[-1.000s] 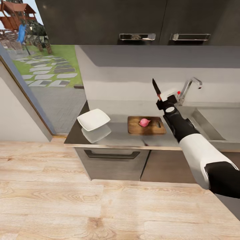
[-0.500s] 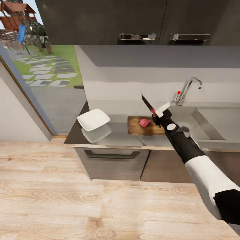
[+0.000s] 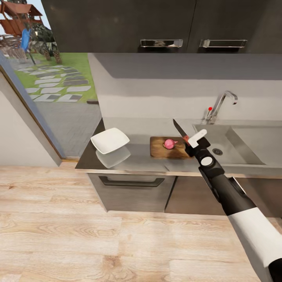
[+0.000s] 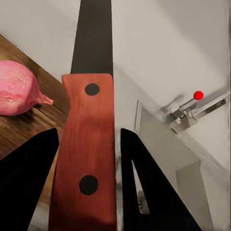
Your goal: In the kitchen, take the Vidalia onion out of the sink, dice it on the chopping board with the paring knife, put the diced onion into the bowl on the countertop, then place both the paring knife and the chopping board into the sink.
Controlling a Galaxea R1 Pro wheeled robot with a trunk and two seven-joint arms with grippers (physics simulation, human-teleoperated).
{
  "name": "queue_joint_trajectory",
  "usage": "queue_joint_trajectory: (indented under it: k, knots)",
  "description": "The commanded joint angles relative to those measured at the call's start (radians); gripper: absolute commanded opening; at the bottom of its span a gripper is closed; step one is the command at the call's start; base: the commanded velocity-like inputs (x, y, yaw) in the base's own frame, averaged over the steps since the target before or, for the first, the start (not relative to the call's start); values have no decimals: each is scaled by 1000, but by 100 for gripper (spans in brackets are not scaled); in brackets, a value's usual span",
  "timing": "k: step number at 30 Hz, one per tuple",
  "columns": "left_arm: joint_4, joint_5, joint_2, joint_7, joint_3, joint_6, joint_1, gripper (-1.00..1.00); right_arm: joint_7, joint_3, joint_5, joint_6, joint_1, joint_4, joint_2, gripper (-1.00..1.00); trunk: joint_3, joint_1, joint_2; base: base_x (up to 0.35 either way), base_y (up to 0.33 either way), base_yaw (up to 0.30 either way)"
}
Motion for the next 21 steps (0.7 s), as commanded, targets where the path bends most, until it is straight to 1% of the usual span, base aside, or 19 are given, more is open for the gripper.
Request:
queue_joint_trajectory:
  k: [1, 4, 5, 7, 13, 15, 19, 21]
  knots:
    - [-2, 10, 2, 8, -8, -2, 0, 100, 7, 2, 30, 13, 0, -1, 2, -100, -2, 1, -2, 0, 0, 0]
    - [-4, 10, 2, 8, -8, -2, 0, 100, 6, 3, 46, 19, 0, 0, 6, -100, -2, 1, -2, 0, 0, 0]
    - [-4, 10, 2, 8, -8, -2, 0, 100, 6, 3, 51, 21, 0, 5, 12, -100, -2, 1, -2, 7, 0, 0]
    - [-5, 10, 2, 8, -8, -2, 0, 100, 7, 3, 52, 29, 0, 8, 15, -100, -2, 1, -2, 109, 0, 0]
    - [-5, 10, 2, 8, -8, -3, 0, 100, 7, 4, 52, 72, 1, 22, 17, -100, -2, 1, -2, 253, 0, 0]
    - [-5, 10, 2, 8, -8, -3, 0, 100, 7, 15, 53, 74, 2, 26, 18, -100, -2, 1, -2, 184, 0, 0]
    - [-5, 10, 2, 8, -8, -3, 0, 100, 6, 62, 53, 76, 2, 52, 17, -100, -2, 1, -2, 55, 0, 0]
    - [-6, 10, 2, 8, -8, -3, 0, 100, 6, 74, 52, 76, 3, 56, 17, -100, -2, 1, -2, 14, 0, 0]
